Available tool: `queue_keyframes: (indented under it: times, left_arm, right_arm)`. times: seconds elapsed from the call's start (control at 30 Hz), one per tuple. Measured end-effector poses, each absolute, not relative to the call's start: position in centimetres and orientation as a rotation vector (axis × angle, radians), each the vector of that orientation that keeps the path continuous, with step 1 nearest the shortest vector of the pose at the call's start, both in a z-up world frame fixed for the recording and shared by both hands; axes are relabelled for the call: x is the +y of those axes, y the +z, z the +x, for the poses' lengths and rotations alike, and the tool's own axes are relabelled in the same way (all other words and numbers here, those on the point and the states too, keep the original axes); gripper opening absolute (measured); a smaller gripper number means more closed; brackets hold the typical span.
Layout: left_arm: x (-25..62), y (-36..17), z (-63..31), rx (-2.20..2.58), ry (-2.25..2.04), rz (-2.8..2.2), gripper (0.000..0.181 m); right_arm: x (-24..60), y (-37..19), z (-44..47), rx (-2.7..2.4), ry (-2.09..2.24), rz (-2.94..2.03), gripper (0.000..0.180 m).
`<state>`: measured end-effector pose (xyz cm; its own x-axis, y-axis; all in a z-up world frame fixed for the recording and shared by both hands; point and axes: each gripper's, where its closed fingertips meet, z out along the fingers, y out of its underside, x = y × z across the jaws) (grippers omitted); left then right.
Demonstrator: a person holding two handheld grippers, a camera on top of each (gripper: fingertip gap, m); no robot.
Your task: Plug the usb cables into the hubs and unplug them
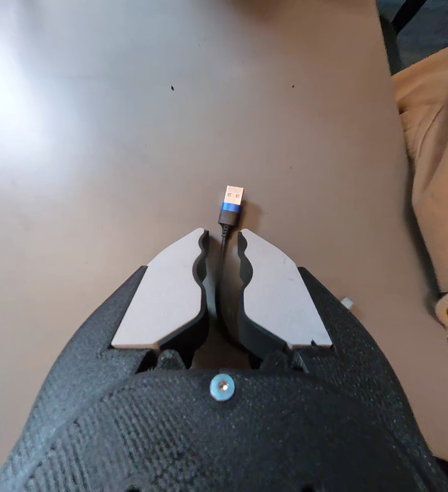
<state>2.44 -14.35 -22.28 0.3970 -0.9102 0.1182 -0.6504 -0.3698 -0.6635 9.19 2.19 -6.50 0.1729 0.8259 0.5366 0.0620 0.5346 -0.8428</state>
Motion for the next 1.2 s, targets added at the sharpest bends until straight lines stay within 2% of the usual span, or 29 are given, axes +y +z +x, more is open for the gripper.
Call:
queue_keyframes:
  times: [0.13,0.33,0.63,0.83,1.0,1.2]
  left_arm:
    - [-13.5,-22.4,2.9,1.365,-0.591,-2.085,0.008]
    - [-12.4,-22.0,2.4,1.205,-0.574,-2.112,0.006]
    - [-11.5,-13.4,-1.0,0.733,-1.05,-1.918,0.006]
    - [-13.2,-8.7,-3.3,0.613,-1.407,-1.675,0.006]
    - [-13.8,-7.4,-5.0,0.596,-1.509,-1.603,0.006]
    - [-13.3,-7.7,-4.7,0.684,-1.454,-1.76,0.006]
  right_arm:
    - [2.1,-6.5,9.2,-1.296,0.687,-0.882,0.012]
    - [1.9,-6.2,9.2,-1.258,0.835,-0.919,0.012]
    - [-1.3,-5.9,8.9,-1.36,0.973,-0.82,0.012]
    - [-5.9,-6.2,8.0,-1.544,1.01,-0.704,0.012]
    - [-9.6,-5.8,8.4,-1.701,1.063,-0.594,0.012]
    - [-11.6,-7.0,8.7,-1.959,1.025,-0.534,0.012]
